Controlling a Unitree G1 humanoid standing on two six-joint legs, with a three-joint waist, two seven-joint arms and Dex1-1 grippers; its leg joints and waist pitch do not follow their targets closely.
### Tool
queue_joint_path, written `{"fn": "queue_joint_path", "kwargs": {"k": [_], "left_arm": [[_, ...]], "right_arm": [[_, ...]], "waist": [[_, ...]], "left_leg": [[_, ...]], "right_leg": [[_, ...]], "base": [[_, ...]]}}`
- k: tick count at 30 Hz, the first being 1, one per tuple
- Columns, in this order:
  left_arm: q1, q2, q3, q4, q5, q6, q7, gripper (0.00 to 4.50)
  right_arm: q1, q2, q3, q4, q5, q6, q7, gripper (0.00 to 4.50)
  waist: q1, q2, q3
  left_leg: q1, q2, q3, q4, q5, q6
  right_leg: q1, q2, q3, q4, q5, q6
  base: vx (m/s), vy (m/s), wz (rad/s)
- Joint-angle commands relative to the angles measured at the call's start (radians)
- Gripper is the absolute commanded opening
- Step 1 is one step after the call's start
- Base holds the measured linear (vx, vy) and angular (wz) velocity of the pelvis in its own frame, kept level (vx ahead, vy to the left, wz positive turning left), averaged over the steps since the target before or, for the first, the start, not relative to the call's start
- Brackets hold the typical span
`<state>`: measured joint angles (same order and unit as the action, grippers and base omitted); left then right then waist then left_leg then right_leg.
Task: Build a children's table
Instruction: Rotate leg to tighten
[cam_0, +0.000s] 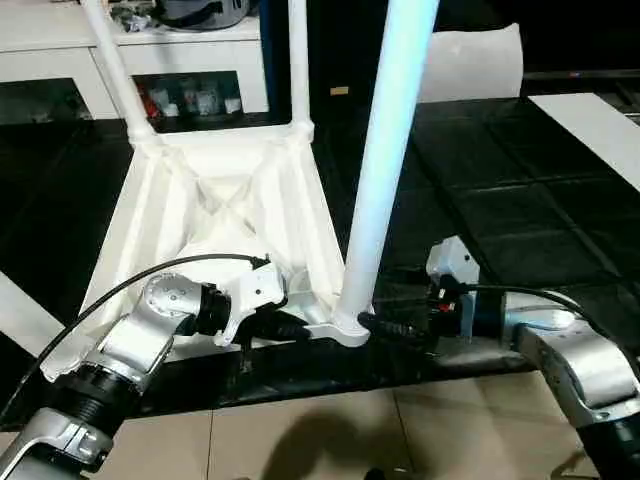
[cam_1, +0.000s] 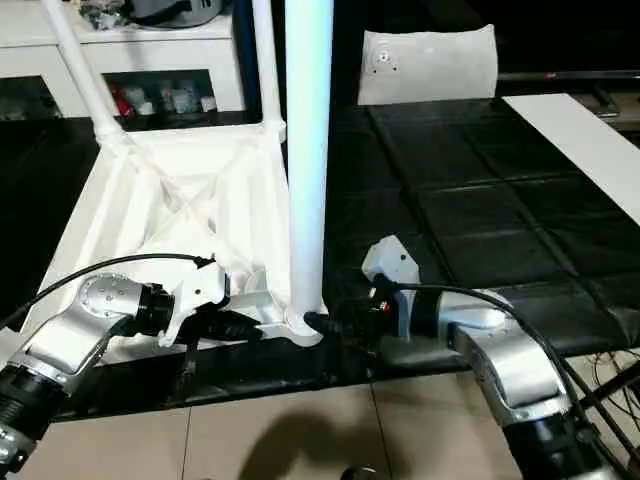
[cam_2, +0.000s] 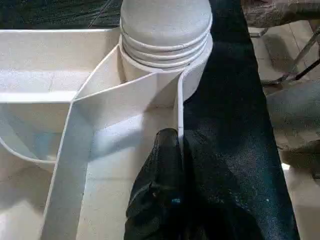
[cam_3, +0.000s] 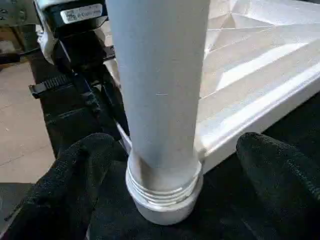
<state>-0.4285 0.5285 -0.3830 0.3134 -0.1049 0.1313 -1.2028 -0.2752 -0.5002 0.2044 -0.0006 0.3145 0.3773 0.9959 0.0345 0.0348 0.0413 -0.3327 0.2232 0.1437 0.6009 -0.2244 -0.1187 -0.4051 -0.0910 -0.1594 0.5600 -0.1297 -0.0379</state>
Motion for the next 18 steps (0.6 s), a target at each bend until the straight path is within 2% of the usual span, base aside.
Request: {"fn": "queue_joint_path", "kwargs": {"k": [1,2,3,4,6,7,9,10,11,13,18], "left_arm": [[-0.013,-0.004,-0.051,0.003,0.01,-0.053,-0.076,0.0],[-0.02,-0.006,-0.058,0.009,0.012,-0.069,-0.093,0.0],[-0.021,-0.007,-0.06,0.01,0.012,-0.071,-0.096,0.0],[-0.037,-0.01,-0.075,0.021,0.02,-0.098,-0.125,0.0],[-0.049,-0.013,-0.082,0.032,0.026,-0.113,-0.138,0.0],[-0.057,-0.015,-0.085,0.04,0.03,-0.122,-0.144,0.0],[-0.071,-0.019,-0.092,0.057,0.039,-0.141,-0.161,0.0],[-0.08,-0.021,-0.095,0.069,0.045,-0.15,-0.168,0.0],[-0.085,-0.022,-0.096,0.077,0.048,-0.156,-0.172,0.0],[-0.103,-0.027,-0.098,0.107,0.059,-0.181,-0.183,0.0],[-0.124,-0.029,-0.101,0.144,0.067,-0.206,-0.198,0.0]], "right_arm": [[-0.04,0.007,0.017,0.042,-0.008,-0.031,0.046,4.11],[-0.052,0.01,0.022,0.059,-0.003,-0.036,0.067,4.02],[-0.054,0.01,0.023,0.062,-0.003,-0.037,0.071,3.88],[-0.075,0.01,0.037,0.089,0.005,-0.042,0.116,3.71],[-0.085,0.009,0.046,0.106,0.008,-0.046,0.143,3.66],[-0.09,0.008,0.051,0.115,0.009,-0.048,0.16,3.57],[-0.1,0.007,0.062,0.136,0.012,-0.054,0.194,3.27],[-0.107,0.008,0.067,0.149,0.014,-0.057,0.215,3.27],[-0.111,0.008,0.071,0.158,0.015,-0.059,0.23,3.12],[-0.124,0.005,0.081,0.181,0.017,-0.058,0.273,3.0],[-0.138,0.004,0.085,0.202,0.024,-0.052,0.314,2.57]], "waist": [[0.002,-0.01,-0.063],[0.002,-0.019,-0.063],[0.005,-0.01,-0.064],[0.011,-0.012,-0.064],[0.019,-0.016,-0.065],[0.027,-0.014,-0.066],[0.035,-0.015,-0.067],[0.036,-0.019,-0.066],[0.042,-0.016,-0.066],[0.05,-0.019,-0.067],[0.056,-0.019,-0.068]], "left_leg": [[-0.019,-0.006,0.015,-0.068,-0.165,0.086],[-0.02,-0.005,0.015,-0.068,-0.161,0.087],[-0.016,-0.002,0.015,-0.069,-0.15,0.088],[-0.014,0.001,0.015,-0.07,-0.142,0.092],[-0.013,0.004,0.017,-0.07,-0.126,0.091],[-0.012,0.005,0.018,-0.071,-0.119,0.09],[-0.01,0.005,0.02,-0.071,-0.115,0.087],[-0.013,0.006,0.02,-0.072,-0.115,0.087],[-0.01,0.006,0.021,-0.071,-0.117,0.083],[-0.01,0.004,0.023,-0.071,-0.123,0.078],[-0.011,0.006,0.022,-0.071,-0.117,0.071]], "right_leg": [[0.065,-0.046,0.044,-0.078,-0.46,-0.043],[0.065,-0.047,0.046,-0.076,-0.458,-0.044],[0.064,-0.049,0.049,-0.072,-0.446,-0.056],[0.063,-0.049,0.051,-0.07,-0.43,-0.065],[0.064,-0.05,0.055,-0.063,-0.402,-0.079],[0.063,-0.051,0.057,-0.06,-0.392,-0.086],[0.063,-0.051,0.058,-0.059,-0.384,-0.09],[0.065,-0.052,0.058,-0.058,-0.382,-0.091],[0.063,-0.052,0.059,-0.058,-0.386,-0.091],[0.064,-0.053,0.058,-0.06,-0.401,-0.087],[0.065,-0.054,0.059,-0.059,-0.402,-0.081]], "base": [[0.0,0.0,0.0],[0.0,0.0,0.0],[0.0,0.0,0.0],[0.0,0.0,0.0],[0.0,0.0,0.0],[0.0,0.0,0.0],[0.0,0.0,0.0],[0.0,0.0,0.0],[0.0,0.0,0.0],[0.0,0.0,0.0],[0.0,0.0,0.0]]}}
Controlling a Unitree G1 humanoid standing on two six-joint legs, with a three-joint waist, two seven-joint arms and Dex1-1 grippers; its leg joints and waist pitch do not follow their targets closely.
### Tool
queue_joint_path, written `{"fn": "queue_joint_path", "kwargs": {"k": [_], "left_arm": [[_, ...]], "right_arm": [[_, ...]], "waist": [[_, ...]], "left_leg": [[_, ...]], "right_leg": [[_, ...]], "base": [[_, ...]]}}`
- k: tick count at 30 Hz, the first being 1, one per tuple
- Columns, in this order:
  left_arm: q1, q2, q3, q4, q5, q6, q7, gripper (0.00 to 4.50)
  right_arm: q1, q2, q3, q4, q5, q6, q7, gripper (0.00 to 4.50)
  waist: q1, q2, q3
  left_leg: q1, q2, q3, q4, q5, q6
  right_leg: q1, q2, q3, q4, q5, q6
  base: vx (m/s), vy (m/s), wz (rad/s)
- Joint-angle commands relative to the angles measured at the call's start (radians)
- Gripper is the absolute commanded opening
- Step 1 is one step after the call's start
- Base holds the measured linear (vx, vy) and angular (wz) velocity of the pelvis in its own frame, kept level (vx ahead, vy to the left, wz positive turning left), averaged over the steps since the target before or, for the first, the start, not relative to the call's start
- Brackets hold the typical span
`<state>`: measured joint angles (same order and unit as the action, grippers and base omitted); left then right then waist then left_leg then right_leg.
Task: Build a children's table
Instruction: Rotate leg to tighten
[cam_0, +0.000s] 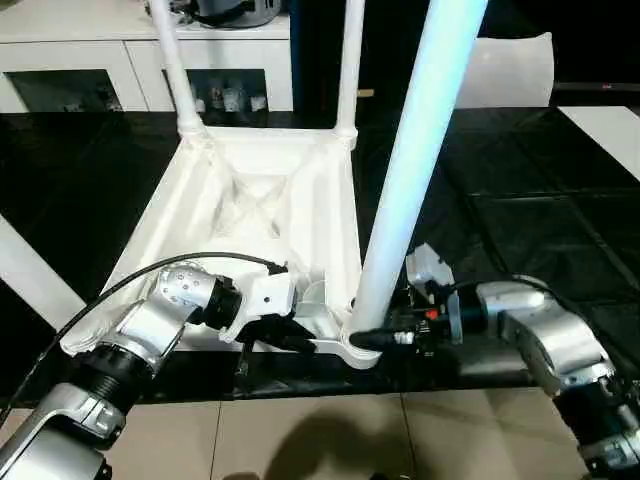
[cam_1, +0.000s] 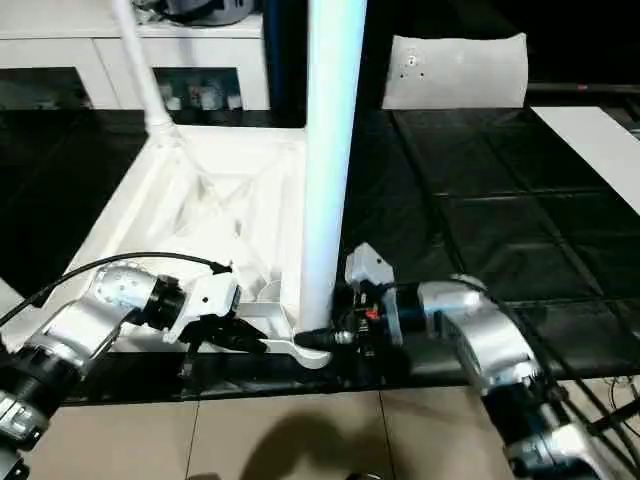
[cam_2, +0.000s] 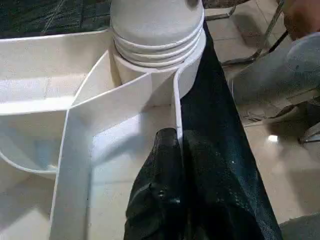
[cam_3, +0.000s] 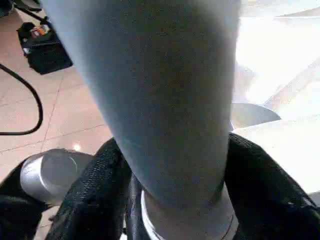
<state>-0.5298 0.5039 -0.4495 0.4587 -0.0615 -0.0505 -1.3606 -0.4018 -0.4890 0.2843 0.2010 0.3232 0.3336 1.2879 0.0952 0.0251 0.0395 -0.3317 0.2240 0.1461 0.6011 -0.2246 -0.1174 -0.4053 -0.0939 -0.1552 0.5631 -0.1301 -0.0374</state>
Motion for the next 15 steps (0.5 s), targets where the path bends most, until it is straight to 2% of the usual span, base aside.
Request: {"fn": "queue_joint_path", "kwargs": {"k": [1,4,10,12,14,15], "left_arm": [[-0.026,-0.005,-0.034,0.005,0.025,-0.027,-0.041,0.0],[-0.031,-0.012,-0.026,0.022,0.026,-0.022,-0.036,0.0],[-0.029,-0.038,0.004,0.033,0.02,0.034,0.021,0.0],[-0.035,-0.063,0.026,0.042,0.023,0.077,0.089,0.0],[-0.041,-0.08,0.042,0.047,0.023,0.11,0.129,0.0],[-0.047,-0.097,0.057,0.048,0.016,0.137,0.157,0.0]], "right_arm": [[-0.013,-0.007,0.005,0.003,0.016,-0.007,0.027,2.47],[-0.013,-0.002,0.005,0.008,0.022,-0.001,0.042,2.2],[0.03,0.013,-0.01,-0.037,0.054,0.047,0.032,2.07],[0.072,0.03,-0.024,-0.078,0.072,0.073,-0.01,2.07],[0.095,0.048,-0.035,-0.094,0.072,0.076,-0.053,2.07],[0.106,0.069,-0.044,-0.097,0.06,0.073,-0.103,2.07]], "waist": [[-0.004,-0.01,-0.067],[-0.003,-0.011,-0.067],[0.003,-0.009,-0.067],[0.007,-0.001,-0.066],[0.011,-0.006,-0.066],[0.01,-0.001,-0.063]], "left_leg": [[-0.013,0.005,0.019,-0.071,-0.109,0.069],[-0.014,0.004,0.02,-0.07,-0.108,0.068],[-0.012,0.005,0.021,-0.07,-0.107,0.067],[-0.01,0.005,0.021,-0.07,-0.112,0.065],[-0.009,0.004,0.021,-0.072,-0.118,0.06],[-0.007,0.001,0.022,-0.071,-0.139,0.054]], "right_leg": [[0.067,-0.051,0.056,-0.059,-0.392,-0.084],[0.066,-0.051,0.055,-0.06,-0.398,-0.083],[0.065,-0.05,0.055,-0.061,-0.399,-0.082],[0.064,-0.05,0.055,-0.066,-0.406,-0.077],[0.064,-0.05,0.053,-0.067,-0.419,-0.072],[0.062,-0.049,0.05,-0.074,-0.451,-0.062]], "base": [[0.0,0.0,0.0],[0.0,0.0,0.0],[0.0,0.0,0.0],[0.0,0.0,0.0],[0.0,0.0,0.0],[0.0,0.0,0.0]]}}
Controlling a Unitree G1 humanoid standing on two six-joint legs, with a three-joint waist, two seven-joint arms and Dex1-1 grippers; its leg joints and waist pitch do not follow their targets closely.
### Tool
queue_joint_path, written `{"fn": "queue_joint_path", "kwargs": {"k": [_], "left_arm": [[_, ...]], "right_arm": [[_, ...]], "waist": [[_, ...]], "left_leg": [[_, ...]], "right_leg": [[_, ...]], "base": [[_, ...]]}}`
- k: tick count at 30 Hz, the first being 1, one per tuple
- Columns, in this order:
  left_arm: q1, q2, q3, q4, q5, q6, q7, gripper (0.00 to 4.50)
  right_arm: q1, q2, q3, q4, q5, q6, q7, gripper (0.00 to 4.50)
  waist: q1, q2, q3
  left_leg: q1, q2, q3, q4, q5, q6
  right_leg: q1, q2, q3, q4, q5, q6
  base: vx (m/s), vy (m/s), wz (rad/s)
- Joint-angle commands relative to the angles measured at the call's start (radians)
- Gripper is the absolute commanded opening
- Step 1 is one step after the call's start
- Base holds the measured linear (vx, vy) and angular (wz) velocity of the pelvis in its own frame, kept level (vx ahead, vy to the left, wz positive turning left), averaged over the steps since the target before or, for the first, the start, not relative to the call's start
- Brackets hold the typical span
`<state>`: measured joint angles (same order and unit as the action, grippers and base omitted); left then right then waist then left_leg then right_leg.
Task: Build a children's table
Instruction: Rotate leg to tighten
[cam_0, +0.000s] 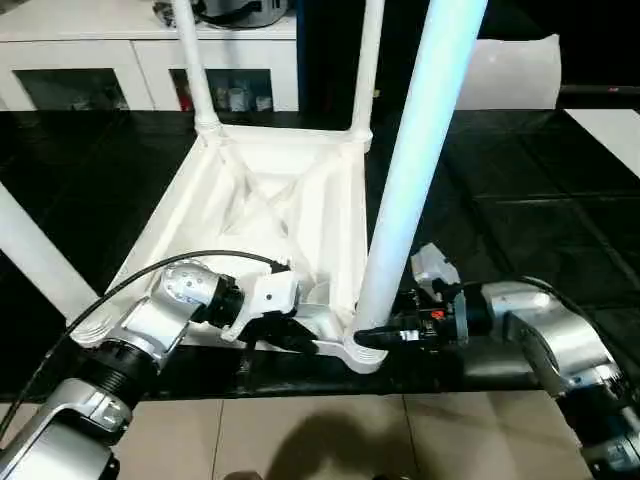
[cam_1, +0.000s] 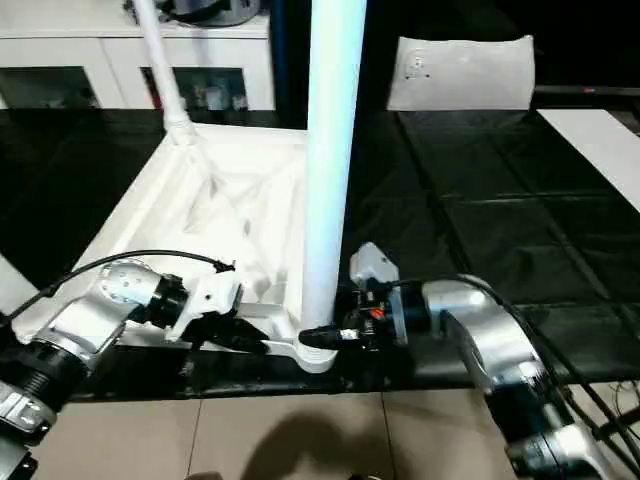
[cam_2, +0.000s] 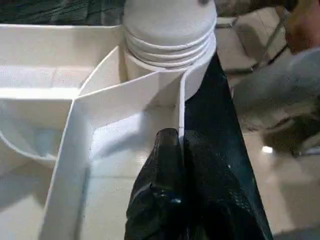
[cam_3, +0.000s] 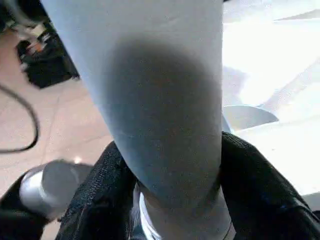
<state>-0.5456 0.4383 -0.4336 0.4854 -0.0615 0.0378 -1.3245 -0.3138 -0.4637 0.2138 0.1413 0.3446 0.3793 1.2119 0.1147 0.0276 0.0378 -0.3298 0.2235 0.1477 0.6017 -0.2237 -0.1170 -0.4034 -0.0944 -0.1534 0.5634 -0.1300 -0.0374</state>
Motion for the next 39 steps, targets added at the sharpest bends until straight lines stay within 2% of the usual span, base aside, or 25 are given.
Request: {"fn": "queue_joint_path", "kwargs": {"k": [1,3,4,5,6,8,10,11,13,14,15,17,18,19,22,24,25,26,29,31,32,33,35,37,39], "left_arm": [[-0.035,-0.045,0.054,0.021,0.009,0.073,0.143,0.0],[-0.047,-0.073,0.072,0.018,0.006,0.118,0.194,0.0],[-0.049,-0.078,0.074,0.019,0.006,0.124,0.201,0.0],[-0.064,-0.116,0.09,0.024,0.005,0.172,0.261,0.0],[-0.073,-0.136,0.098,0.03,0.009,0.189,0.298,0.0],[-0.097,-0.195,0.116,0.052,0.021,0.236,0.401,0.0],[-0.111,-0.236,0.129,0.077,0.037,0.252,0.487,0.0],[-0.122,-0.273,0.142,0.098,0.047,0.265,0.558,0.0],[-0.131,-0.301,0.143,0.114,0.06,0.26,0.608,0.0],[-0.132,-0.31,0.142,0.114,0.064,0.262,0.615,0.0],[-0.132,-0.315,0.142,0.112,0.067,0.264,0.616,0.0],[-0.133,-0.317,0.136,0.112,0.085,0.248,0.621,0.0],[-0.133,-0.317,0.135,0.112,0.086,0.246,0.619,0.0],[-0.134,-0.304,0.126,0.116,0.096,0.221,0.602,0.0],[-0.129,-0.283,0.124,0.113,0.103,0.2,0.574,0.0],[-0.126,-0.257,0.117,0.112,0.102,0.178,0.542,0.0],[-0.123,-0.239,0.111,0.11,0.1,0.16,0.516,0.0],[-0.121,-0.233,0.11,0.108,0.099,0.155,0.506,0.0],[-0.091,-0.157,0.088,0.083,0.088,0.047,0.355,0.0],[-0.08,-0.119,0.07,0.077,0.085,0.005,0.268,0.0],[-0.08,-0.117,0.068,0.077,0.085,0.002,0.263,0.0],[-0.074,-0.092,0.057,0.078,0.075,-0.03,0.189,0.0],[-0.074,-0.073,0.054,0.076,0.048,-0.045,0.102,0.0],[-0.082,-0.063,0.045,0.087,0.045,-0.06,0.065,0.0],[-0.089,-0.055,0.034,0.097,0.047,-0.076,0.036,0.0]], "right_arm": [[0.027,0.062,0.019,-0.039,0.027,0.026,-0.072,2.07],[0.036,0.107,0.003,-0.035,0.0,0.035,-0.173,2.07],[0.035,0.113,0.001,-0.032,-0.003,0.038,-0.187,2.06],[0.025,0.17,-0.022,-0.007,-0.028,0.066,-0.302,2.06],[0.016,0.202,-0.036,0.007,-0.035,0.08,-0.359,2.06],[-0.018,0.296,-0.078,0.048,-0.052,0.126,-0.52,2.05],[-0.043,0.348,-0.089,0.078,-0.073,0.134,-0.611,2.05],[-0.075,0.404,-0.101,0.124,-0.1,0.139,-0.716,2.05],[-0.106,0.435,-0.088,0.166,-0.14,0.134,-0.785,2.05],[-0.115,0.442,-0.077,0.179,-0.165,0.131,-0.806,2.05],[-0.12,0.444,-0.07,0.184,-0.18,0.13,-0.817,2.05],[-0.121,0.453,-0.073,0.19,-0.196,0.099,-0.826,2.05],[-0.121,0.454,-0.074,0.19,-0.196,0.096,-0.826,2.39],[-0.116,0.457,-0.088,0.183,-0.196,0.065,-0.818,2.59],[-0.101,0.447,-0.097,0.163,-0.197,0.036,-0.806,2.82],[-0.08,0.424,-0.1,0.142,-0.187,0.004,-0.767,3.08],[-0.065,0.406,-0.105,0.124,-0.179,-0.012,-0.737,3.15],[-0.06,0.4,-0.107,0.119,-0.176,-0.017,-0.727,3.15],[-0.005,0.307,-0.117,0.056,-0.147,-0.06,-0.589,3.51],[0.015,0.245,-0.115,0.036,-0.131,-0.086,-0.492,3.61],[0.016,0.241,-0.115,0.035,-0.13,-0.087,-0.486,3.7],[0.025,0.192,-0.114,0.024,-0.114,-0.1,-0.406,3.7],[0.023,0.137,-0.108,0.016,-0.1,-0.088,-0.32,3.95],[0.02,0.107,-0.096,0.012,-0.092,-0.09,-0.26,4.0],[0.016,0.084,-0.084,0.009,-0.083,-0.093,-0.212,4.0]], "waist": [[-0.012,-0.002,-0.059],[-0.022,-0.006,-0.057],[-0.029,-0.006,-0.056],[-0.037,-0.008,-0.056],[-0.044,0.001,-0.054],[-0.071,0.002,-0.053],[-0.106,0.011,-0.056],[-0.122,0.025,-0.053],[-0.145,0.027,-0.05],[-0.15,0.03,-0.05],[-0.16,0.029,-0.051],[-0.168,0.024,-0.051],[-0.17,0.023,-0.053],[-0.17,0.021,-0.058],[-0.163,0.023,-0.063],[-0.16,0.018,-0.065],[-0.156,0.012,-0.067],[-0.154,0.012,-0.066],[-0.137,0.018,-0.072],[-0.122,0.02,-0.082],[-0.119,0.019,-0.081],[-0.112,0.022,-0.074],[-0.1,0.022,-0.072],[-0.082,0.02,-0.07],[-0.071,0.018,-0.069]], "left_leg": [[-0.005,-0.003,0.021,-0.071,-0.162,0.045],[-0.009,-0.009,0.021,-0.069,-0.178,0.037],[-0.005,-0.014,0.018,-0.067,-0.199,0.034],[-0.01,-0.016,0.017,-0.066,-0.201,0.034],[-0.006,-0.018,0.016,-0.063,-0.212,0.032],[-0.008,-0.023,0.013,-0.056,-0.251,0.026],[-0.011,-0.014,0.002,-0.054,-0.295,0.037],[-0.016,-0.005,-0.005,-0.062,-0.316,0.041],[-0.006,0.003,-0.014,-0.068,-0.384,0.049],[-0.003,0.007,-0.017,-0.069,-0.404,0.052],[-0.009,0.006,-0.021,-0.073,-0.404,0.053],[0.002,-0.013,-0.012,-0.063,-0.371,0.053],[-0.006,-0.021,-0.01,-0.06,-0.331,0.058],[-0.017,-0.018,-0.012,-0.064,-0.29,0.065],[-0.024,-0.009,-0.013,-0.07,-0.213,0.076],[-0.028,-0.011,-0.011,-0.068,-0.19,0.084],[-0.031,-0.012,-0.01,-0.067,-0.175,0.091],[-0.032,-0.013,-0.008,-0.066,-0.166,0.097],[-0.041,-0.009,-0.011,-0.064,-0.104,0.119],[-0.042,0.0,-0.012,-0.058,-0.034,0.131],[-0.044,-0.001,-0.012,-0.057,-0.025,0.137],[-0.04,0.0,-0.009,-0.06,-0.035,0.142],[-0.032,0.003,-0.004,-0.062,-0.069,0.137],[-0.029,0.008,-0.001,-0.066,-0.079,0.122],[-0.024,0.008,0.0,-0.067,-0.092,0.113]], "right_leg": [[0.057,-0.048,0.044,-0.081,-0.491,-0.048],[0.059,-0.045,0.037,-0.092,-0.543,-0.011],[0.055,-0.045,0.028,-0.102,-0.578,0.005],[0.059,-0.043,0.025,-0.102,-0.584,0.015],[0.054,-0.042,0.018,-0.109,-0.601,0.025],[0.053,-0.036,-0.002,-0.123,-0.633,0.05],[0.068,-0.04,-0.028,-0.135,-0.612,0.073],[0.074,-0.04,-0.03,-0.137,-0.578,0.069],[0.077,-0.04,-0.039,-0.139,-0.558,0.059],[0.079,-0.044,-0.037,-0.136,-0.551,0.056],[0.085,-0.051,-0.032,-0.13,-0.533,0.047],[0.071,-0.055,-0.03,-0.141,-0.55,0.029],[0.074,-0.057,-0.029,-0.138,-0.553,0.019],[0.082,-0.058,-0.023,-0.131,-0.525,0.011],[0.084,-0.059,-0.006,-0.109,-0.423,-0.038],[0.085,-0.057,0.001,-0.101,-0.399,-0.055],[0.084,-0.058,0.006,-0.095,-0.391,-0.058],[0.085,-0.057,0.007,-0.094,-0.391,-0.06],[0.092,-0.06,0.013,-0.081,-0.329,-0.065],[0.088,-0.059,0.02,-0.058,-0.213,-0.102],[0.087,-0.058,0.02,-0.056,-0.195,-0.109],[0.084,-0.055,0.02,-0.059,-0.206,-0.118],[0.081,-0.057,0.023,-0.064,-0.252,-0.116],[0.078,-0.056,0.027,-0.063,-0.271,-0.117],[0.074,-0.055,0.028,-0.063,-0.282,-0.119]], "base": [[0.0,0.0,0.0],[0.0,0.0,0.0],[0.0,0.0,0.0],[0.0,0.0,0.0],[0.0,0.0,0.0],[0.0,0.0,0.0],[0.0,0.0,0.0],[0.0,0.0,0.0],[0.0,0.0,0.0],[0.0,0.0,0.0],[0.0,0.0,0.0],[0.0,0.0,0.0],[0.0,0.0,0.0],[0.0,0.0,0.0],[0.0,0.0,0.0],[0.0,0.0,0.0],[0.0,0.0,0.0],[0.0,0.0,0.0],[0.0,0.0,0.0],[0.0,0.0,0.0],[0.0,0.0,0.0],[0.0,0.0,0.0],[0.0,0.0,0.0],[0.0,0.0,0.0],[0.0,0.0,0.0]]}}
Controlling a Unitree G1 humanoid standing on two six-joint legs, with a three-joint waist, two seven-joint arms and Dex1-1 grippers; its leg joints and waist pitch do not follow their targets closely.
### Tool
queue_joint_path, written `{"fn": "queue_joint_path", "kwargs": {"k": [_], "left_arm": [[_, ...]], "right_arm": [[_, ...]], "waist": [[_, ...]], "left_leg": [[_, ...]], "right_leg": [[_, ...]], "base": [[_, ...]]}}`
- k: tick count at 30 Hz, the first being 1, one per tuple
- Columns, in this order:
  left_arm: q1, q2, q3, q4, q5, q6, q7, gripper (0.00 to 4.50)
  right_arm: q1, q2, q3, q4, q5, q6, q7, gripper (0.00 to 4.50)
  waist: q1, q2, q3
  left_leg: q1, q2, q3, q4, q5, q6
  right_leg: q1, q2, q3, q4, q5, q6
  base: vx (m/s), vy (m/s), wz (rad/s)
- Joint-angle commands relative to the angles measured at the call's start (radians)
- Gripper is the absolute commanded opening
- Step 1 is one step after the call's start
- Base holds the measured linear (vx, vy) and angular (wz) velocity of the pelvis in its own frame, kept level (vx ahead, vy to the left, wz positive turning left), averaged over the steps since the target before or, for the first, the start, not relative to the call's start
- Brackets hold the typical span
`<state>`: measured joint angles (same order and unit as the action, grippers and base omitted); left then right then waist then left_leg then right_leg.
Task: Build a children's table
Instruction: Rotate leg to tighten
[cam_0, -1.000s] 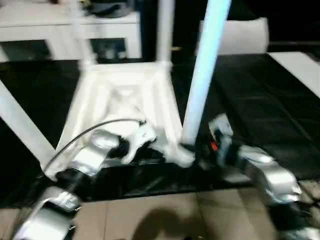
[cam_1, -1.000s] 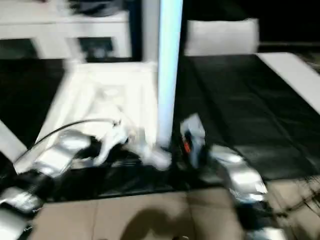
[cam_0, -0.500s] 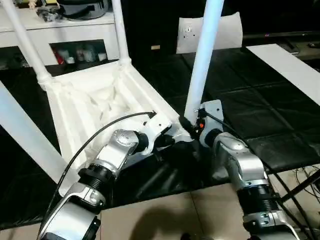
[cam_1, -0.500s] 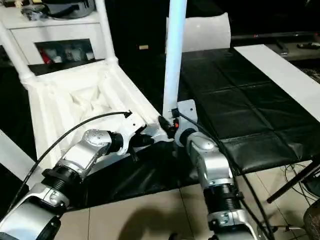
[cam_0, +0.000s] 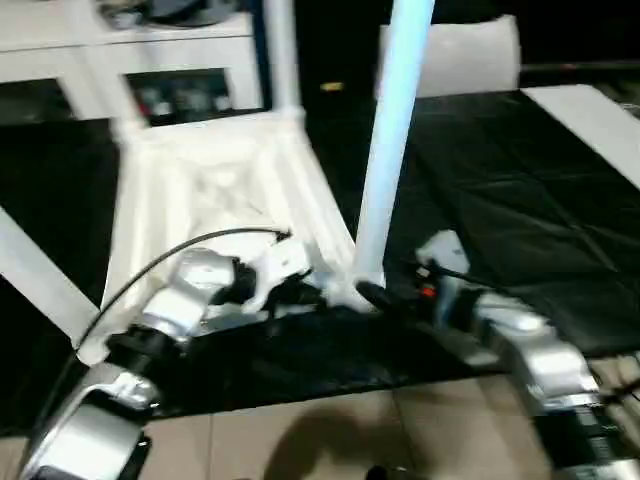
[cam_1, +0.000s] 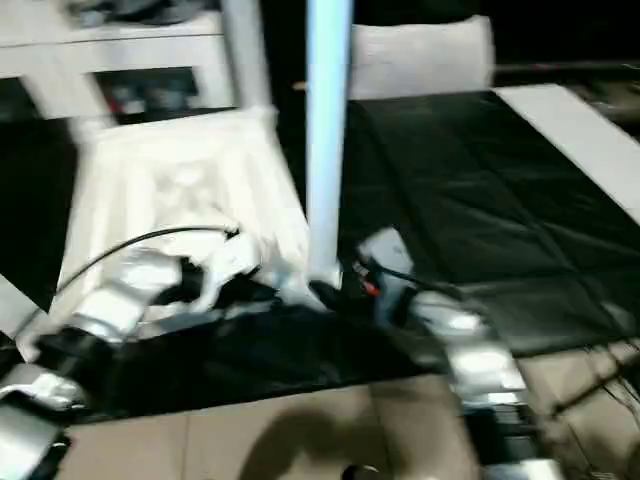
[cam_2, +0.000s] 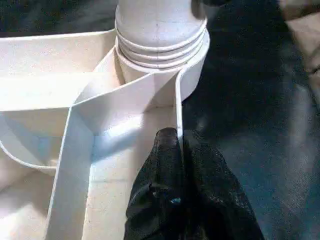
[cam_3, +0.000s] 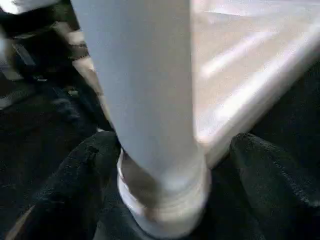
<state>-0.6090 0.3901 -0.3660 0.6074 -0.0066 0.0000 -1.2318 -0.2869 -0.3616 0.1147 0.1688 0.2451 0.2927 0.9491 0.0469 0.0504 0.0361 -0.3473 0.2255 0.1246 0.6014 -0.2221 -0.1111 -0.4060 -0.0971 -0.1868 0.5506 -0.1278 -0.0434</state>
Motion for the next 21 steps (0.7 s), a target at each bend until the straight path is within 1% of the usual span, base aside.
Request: {"fn": "queue_joint_path", "kwargs": {"k": [1,2,3,4,6,7,8,9,10,11,12,14,15,16,17,19,20,21], "left_arm": [[-0.037,0.005,-0.052,-0.011,-0.008,-0.067,-0.113,0.0],[-0.037,0.005,-0.052,-0.011,-0.008,-0.067,-0.113,0.0],[-0.04,0.009,-0.059,-0.009,-0.01,-0.073,-0.137,0.0],[-0.047,0.013,-0.067,-0.006,-0.011,-0.088,-0.181,0.0],[-0.049,0.014,-0.07,-0.006,-0.011,-0.094,-0.202,0.0],[-0.052,0.015,-0.075,-0.008,-0.007,-0.099,-0.215,0.0],[-0.054,0.015,-0.079,-0.007,-0.002,-0.104,-0.225,0.0],[-0.056,0.015,-0.081,-0.007,0.001,-0.107,-0.232,0.0],[-0.059,0.016,-0.084,-0.002,0.005,-0.114,-0.235,0.0],[-0.062,0.017,-0.085,0.002,0.008,-0.119,-0.236,0.0],[-0.063,0.017,-0.087,0.006,0.01,-0.124,-0.237,0.0],[-0.065,0.018,-0.085,0.011,0.011,-0.127,-0.24,0.0],[-0.066,0.017,-0.083,0.014,0.012,-0.129,-0.243,0.0],[-0.067,0.018,-0.082,0.018,0.014,-0.131,-0.244,0.0],[-0.067,0.018,-0.082,0.018,0.014,-0.131,-0.244,0.0],[-0.077,0.022,-0.078,0.041,0.025,-0.144,-0.236,0.0],[-0.079,0.022,-0.078,0.046,0.026,-0.147,-0.233,0.0],[-0.079,0.022,-0.078,0.046,0.026,-0.147,-0.233,0.0]], "right_arm": [[-0.023,-0.055,0.036,-0.02,0.042,0.001,0.143,4.0],[-0.023,-0.055,0.036,-0.02,0.042,0.001,0.143,4.0],[-0.029,-0.068,0.046,-0.017,0.052,0.007,0.182,4.0],[-0.046,-0.087,0.067,-0.001,0.065,0.012,0.251,3.73],[-0.055,-0.093,0.076,0.011,0.067,0.012,0.281,3.66],[-0.067,-0.096,0.086,0.026,0.067,0.014,0.308,3.53],[-0.077,-0.097,0.093,0.041,0.067,0.017,0.331,3.39],[-0.084,-0.096,0.097,0.051,0.067,0.02,0.345,3.28],[-0.092,-0.097,0.105,0.063,0.066,0.02,0.36,3.22],[-0.097,-0.099,0.11,0.069,0.066,0.018,0.368,3.17],[-0.102,-0.099,0.115,0.074,0.069,0.02,0.377,3.08],[-0.109,-0.1,0.122,0.08,0.075,0.026,0.392,2.77],[-0.112,-0.101,0.124,0.083,0.076,0.028,0.401,2.77],[-0.115,-0.1,0.126,0.085,0.078,0.034,0.407,2.65],[-0.115,-0.1,0.126,0.085,0.078,0.034,0.407,2.65],[-0.128,-0.09,0.128,0.102,0.082,0.045,0.423,2.45],[-0.13,-0.088,0.129,0.106,0.082,0.045,0.423,2.45],[-0.13,-0.087,0.129,0.107,0.082,0.045,0.423,2.34]], "waist": [[0.003,-0.007,-0.067],[0.007,-0.008,-0.067],[0.014,-0.008,-0.067],[0.017,-0.01,-0.067],[0.022,-0.012,-0.066],[0.026,-0.014,-0.066],[0.031,-0.017,-0.065],[0.031,-0.017,-0.065],[0.04,-0.016,-0.065],[0.042,-0.016,-0.065],[0.045,-0.016,-0.066],[0.046,-0.018,-0.066],[0.046,-0.018,-0.066],[0.047,-0.02,-0.067],[0.047,-0.019,-0.067],[0.048,-0.022,-0.068],[0.048,-0.022,-0.068],[0.048,-0.022,-0.068]], "left_leg": [[-0.005,0.005,0.026,-0.068,-0.106,0.104],[-0.005,0.003,0.028,-0.067,-0.113,0.107],[-0.004,0.005,0.029,-0.068,-0.112,0.105],[-0.007,0.003,0.03,-0.068,-0.112,0.106],[-0.005,0.002,0.033,-0.068,-0.117,0.104],[-0.002,0.001,0.035,-0.067,-0.12,0.1],[-0.004,0.001,0.036,-0.068,-0.124,0.097],[-0.004,0.001,0.036,-0.068,-0.124,0.097],[0.002,0.002,0.038,-0.068,-0.126,0.089],[0.003,0.002,0.039,-0.068,-0.128,0.088],[0.001,0.003,0.038,-0.068,-0.123,0.085],[0.001,0.003,0.039,-0.069,-0.122,0.082],[0.001,0.003,0.039,-0.069,-0.122,0.082],[0.001,0.002,0.04,-0.068,-0.117,0.082],[0.001,0.003,0.04,-0.068,-0.114,0.082],[0.001,0.003,0.04,-0.068,-0.108,0.08],[0.0,0.001,0.041,-0.068,-0.109,0.081],[0.0,0.001,0.041,-0.068,-0.109,0.081]], "right_leg": [[0.076,-0.05,0.064,-0.051,-0.298,-0.11],[0.077,-0.05,0.066,-0.053,-0.306,-0.107],[0.076,-0.05,0.07,-0.051,-0.31,-0.106],[0.079,-0.05,0.071,-0.049,-0.316,-0.104],[0.076,-0.051,0.071,-0.051,-0.339,-0.096],[0.073,-0.051,0.072,-0.055,-0.362,-0.09],[0.074,-0.051,0.071,-0.055,-0.384,-0.085],[0.074,-0.051,0.071,-0.055,-0.384,-0.085],[0.069,-0.052,0.072,-0.059,-0.405,-0.076],[0.068,-0.051,0.072,-0.059,-0.408,-0.077],[0.07,-0.051,0.072,-0.057,-0.401,-0.076],[0.07,-0.049,0.072,-0.056,-0.395,-0.073],[0.07,-0.049,0.072,-0.056,-0.395,-0.073],[0.07,-0.049,0.073,-0.056,-0.397,-0.07],[0.069,-0.05,0.073,-0.056,-0.396,-0.07],[0.069,-0.05,0.073,-0.054,-0.39,-0.071],[0.07,-0.049,0.072,-0.055,-0.396,-0.07],[0.07,-0.049,0.072,-0.055,-0.396,-0.07]], "base": [[0.0,0.0,0.0],[0.0,0.0,0.0],[0.0,0.0,0.0],[0.0,0.0,0.0],[0.0,0.0,0.0],[0.0,0.0,0.0],[0.0,0.0,0.0],[0.0,0.0,0.0],[0.0,0.0,0.0],[0.0,0.0,0.0],[0.0,0.0,0.0],[0.0,0.0,0.0],[0.0,0.0,0.0],[0.0,0.0,0.0],[0.0,0.0,0.0],[0.0,0.0,0.0],[0.0,0.0,0.0],[0.0,0.0,0.0]]}}
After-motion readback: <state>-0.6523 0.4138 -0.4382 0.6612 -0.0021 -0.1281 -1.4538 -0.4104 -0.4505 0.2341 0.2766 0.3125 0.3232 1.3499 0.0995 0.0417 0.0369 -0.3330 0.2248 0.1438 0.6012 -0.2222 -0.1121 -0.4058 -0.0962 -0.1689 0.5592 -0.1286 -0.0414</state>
